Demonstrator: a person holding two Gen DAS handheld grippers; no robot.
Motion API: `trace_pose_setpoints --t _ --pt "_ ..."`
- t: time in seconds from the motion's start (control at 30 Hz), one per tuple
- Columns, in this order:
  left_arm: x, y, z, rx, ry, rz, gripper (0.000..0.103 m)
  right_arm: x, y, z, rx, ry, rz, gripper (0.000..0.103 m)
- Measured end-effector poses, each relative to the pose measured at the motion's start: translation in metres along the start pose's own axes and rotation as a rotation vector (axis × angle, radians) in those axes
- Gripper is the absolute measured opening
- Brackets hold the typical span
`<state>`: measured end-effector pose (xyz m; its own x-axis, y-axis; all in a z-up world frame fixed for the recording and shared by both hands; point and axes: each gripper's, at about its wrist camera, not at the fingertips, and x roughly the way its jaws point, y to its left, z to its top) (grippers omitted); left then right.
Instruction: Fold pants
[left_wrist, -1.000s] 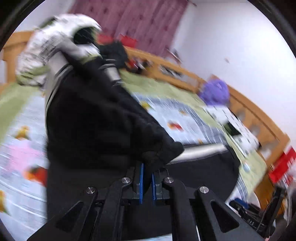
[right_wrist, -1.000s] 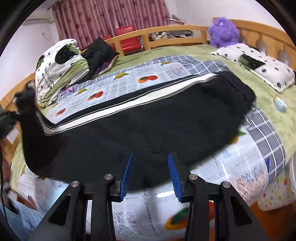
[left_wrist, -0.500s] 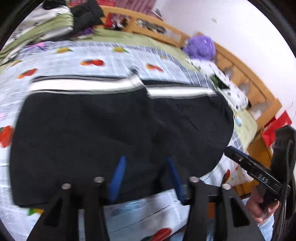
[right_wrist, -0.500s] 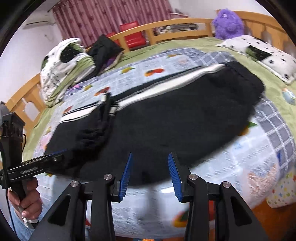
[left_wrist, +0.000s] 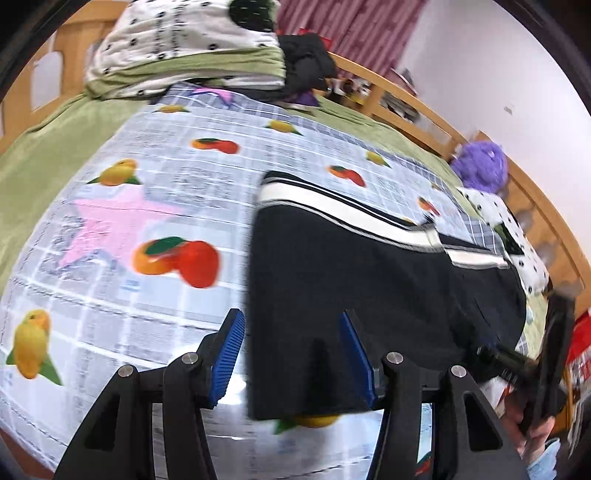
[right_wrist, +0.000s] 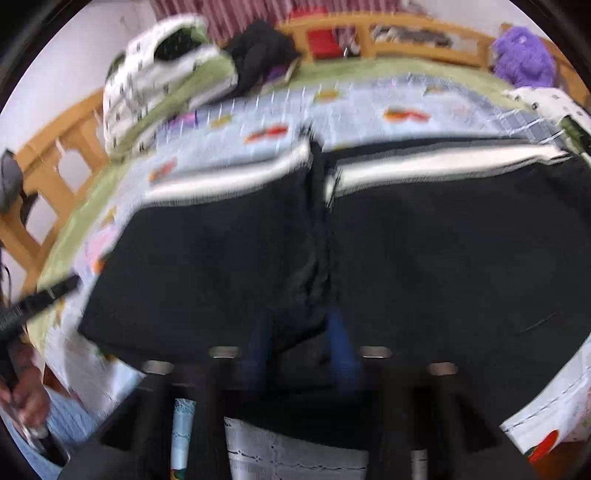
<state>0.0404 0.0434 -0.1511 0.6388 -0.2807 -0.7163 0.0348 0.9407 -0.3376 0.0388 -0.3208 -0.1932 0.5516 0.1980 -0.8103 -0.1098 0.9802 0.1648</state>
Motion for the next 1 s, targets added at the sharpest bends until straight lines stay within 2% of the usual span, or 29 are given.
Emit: trace_pose_setpoints --t 0.07,0.13,0.17,0.3,0.37,0.5,0.6,0.67,0.73,0.87,1.0 --pt "-0.002 0.01 0.002 -0.026 -0.002 -0.004 0.051 -0.011 0.004 -0.006 -0.054 -0.03 0.013 0.018" --pt "-0.005 0.019 0.002 -0.046 -0.003 -0.015 0.051 -0.028 -0.006 -0.01 -0.008 -0.057 0.106 0.018" --pt "-0.005 0.022 0.002 -0.053 -0.001 -0.023 0.051 -0.03 -0.01 -0.014 0.005 -0.05 0.11 0.018" --pt "0.004 0.026 -0.001 -0.069 0.046 -0.05 0.051 -0.007 -0.006 -0.026 -0.034 0.035 0.039 0.024" --pt "0.008 0.025 -0.005 -0.058 0.066 -0.047 0.051 -0.016 -0.002 -0.025 -0.073 0.01 0.031 0.025" --pt "0.024 0.016 -0.018 -0.023 0.13 -0.047 0.051 -0.032 -0.014 -0.021 0.012 -0.068 0.091 0.03" --pt "0.038 0.012 -0.029 0.0 0.18 -0.041 0.052 -0.015 -0.014 -0.02 0.019 -0.008 0.066 0.03" --pt "0.035 0.009 -0.03 0.026 0.173 -0.033 0.052 -0.005 -0.009 -0.024 -0.01 0.018 0.03 0.03" --pt "0.03 0.012 -0.027 0.021 0.178 -0.037 0.052 -0.011 -0.003 -0.024 -0.056 0.002 0.011 0.03" --pt "0.021 0.022 -0.029 -0.017 0.164 -0.033 0.052 -0.032 -0.012 -0.025 -0.014 -0.055 0.063 0.035" --pt "0.018 0.018 -0.029 -0.017 0.164 0.0 0.052 -0.036 -0.021 -0.025 0.018 -0.041 0.088 0.035"
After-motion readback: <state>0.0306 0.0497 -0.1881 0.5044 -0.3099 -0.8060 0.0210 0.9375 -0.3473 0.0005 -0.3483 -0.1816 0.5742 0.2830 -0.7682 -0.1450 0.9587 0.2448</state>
